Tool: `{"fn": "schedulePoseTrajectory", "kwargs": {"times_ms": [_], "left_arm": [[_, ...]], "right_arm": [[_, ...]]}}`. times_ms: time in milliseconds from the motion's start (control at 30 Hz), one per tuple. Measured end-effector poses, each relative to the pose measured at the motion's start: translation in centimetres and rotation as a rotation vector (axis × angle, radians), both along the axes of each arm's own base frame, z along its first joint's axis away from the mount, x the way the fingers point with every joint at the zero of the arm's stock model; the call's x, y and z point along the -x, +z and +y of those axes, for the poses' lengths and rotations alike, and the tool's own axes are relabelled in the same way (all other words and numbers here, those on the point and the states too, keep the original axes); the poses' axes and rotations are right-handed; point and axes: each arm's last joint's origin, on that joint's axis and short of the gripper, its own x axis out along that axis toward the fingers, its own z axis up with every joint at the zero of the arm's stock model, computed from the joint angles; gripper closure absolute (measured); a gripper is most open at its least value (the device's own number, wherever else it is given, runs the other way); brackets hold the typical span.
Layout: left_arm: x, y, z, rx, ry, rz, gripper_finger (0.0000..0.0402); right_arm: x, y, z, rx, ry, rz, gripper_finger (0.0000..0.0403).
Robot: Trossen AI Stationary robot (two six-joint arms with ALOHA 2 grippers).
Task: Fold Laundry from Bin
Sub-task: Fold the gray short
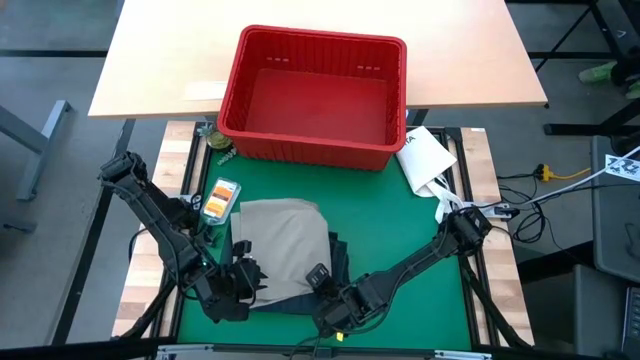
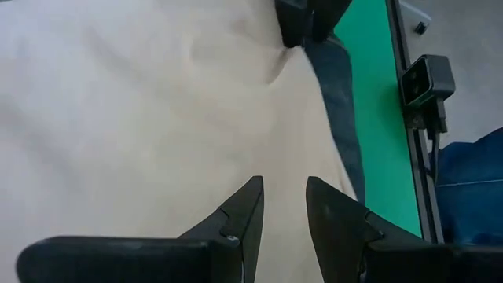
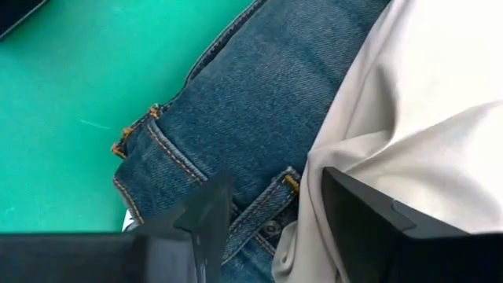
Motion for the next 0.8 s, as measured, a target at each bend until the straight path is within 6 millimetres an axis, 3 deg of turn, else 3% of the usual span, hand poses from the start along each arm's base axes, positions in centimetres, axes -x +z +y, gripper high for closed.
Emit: {"fn": "schedulePoseTrajectory", "kwargs": {"times_ms": [467,633,800], "left_arm": [[3.6,1.1,1.0,0.072,0.321,0.290,0.0308],[5.1,-0.2,1.1,0.101,0.518,0.291,0.0308],[6.3,-2.6,1.6,0.092,0.653,0.278,0.0308]], "right_arm": [[-0.1,0.8,0.2,-0.046,-0.037,-0.025,0.0205],[0.0,0.8,0.5,-0.041,-0.032,-0.027,0.0205],[0.2,0.8,1.0,-0.044,-0.018,-0.026,0.0205]]}}
